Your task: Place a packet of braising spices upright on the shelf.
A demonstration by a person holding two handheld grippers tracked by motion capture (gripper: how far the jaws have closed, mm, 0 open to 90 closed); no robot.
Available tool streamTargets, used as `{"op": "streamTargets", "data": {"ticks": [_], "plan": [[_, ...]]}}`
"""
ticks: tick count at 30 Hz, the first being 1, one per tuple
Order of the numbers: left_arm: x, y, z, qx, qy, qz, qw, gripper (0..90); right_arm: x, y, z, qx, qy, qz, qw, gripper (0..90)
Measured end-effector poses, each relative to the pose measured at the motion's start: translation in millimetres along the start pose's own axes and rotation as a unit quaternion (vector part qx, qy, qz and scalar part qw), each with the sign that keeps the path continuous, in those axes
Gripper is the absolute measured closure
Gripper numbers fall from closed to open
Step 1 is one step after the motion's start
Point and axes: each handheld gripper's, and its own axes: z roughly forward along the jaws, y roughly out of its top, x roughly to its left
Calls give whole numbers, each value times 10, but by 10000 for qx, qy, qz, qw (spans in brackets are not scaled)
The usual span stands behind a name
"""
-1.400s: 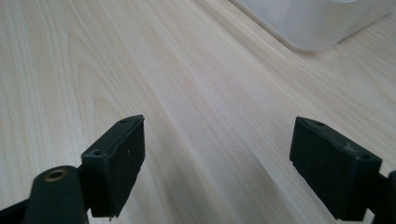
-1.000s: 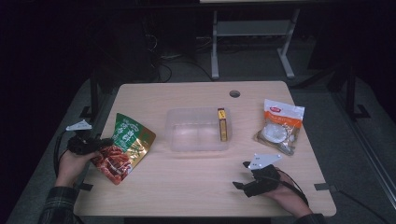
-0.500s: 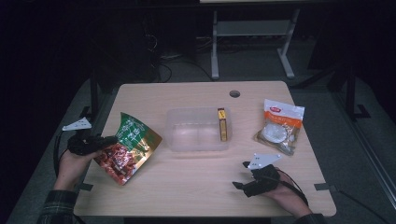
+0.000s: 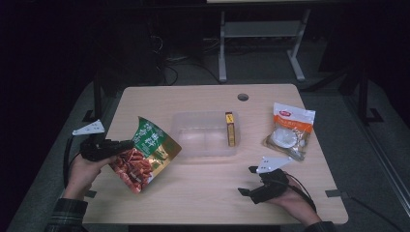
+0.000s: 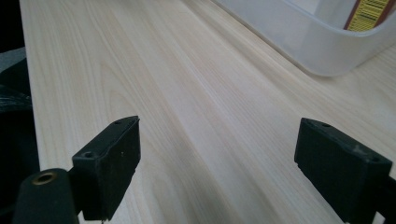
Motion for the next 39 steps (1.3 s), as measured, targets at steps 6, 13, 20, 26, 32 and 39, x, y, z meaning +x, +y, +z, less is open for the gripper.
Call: {"op": "streamTargets", "data": {"ticks": [6, 13, 20, 26, 32, 39], "plan": [[-212, 97, 124, 6, -213, 228, 9995, 900, 30, 78, 51, -131, 125, 3, 9998, 141], [-475, 193, 317, -39, -512, 424, 9978, 900, 44, 151, 82, -282, 292, 15, 9992, 141], [-726, 305, 547, -78, -668, 604, 9959, 900, 46, 249, 101, -499, 537, 102, 9973, 141], [-832, 367, 718, -179, -694, 554, 9959, 900, 56, 395, 183, -661, 707, 82, 9953, 148], [-923, 394, 849, -251, -732, 560, 9954, 900, 47, 541, 247, -878, 822, 61, 9927, 227], [-977, 395, 927, -234, -803, 639, 9944, 900, 37, 638, 346, -1042, 979, 86, 9897, 405]]}}
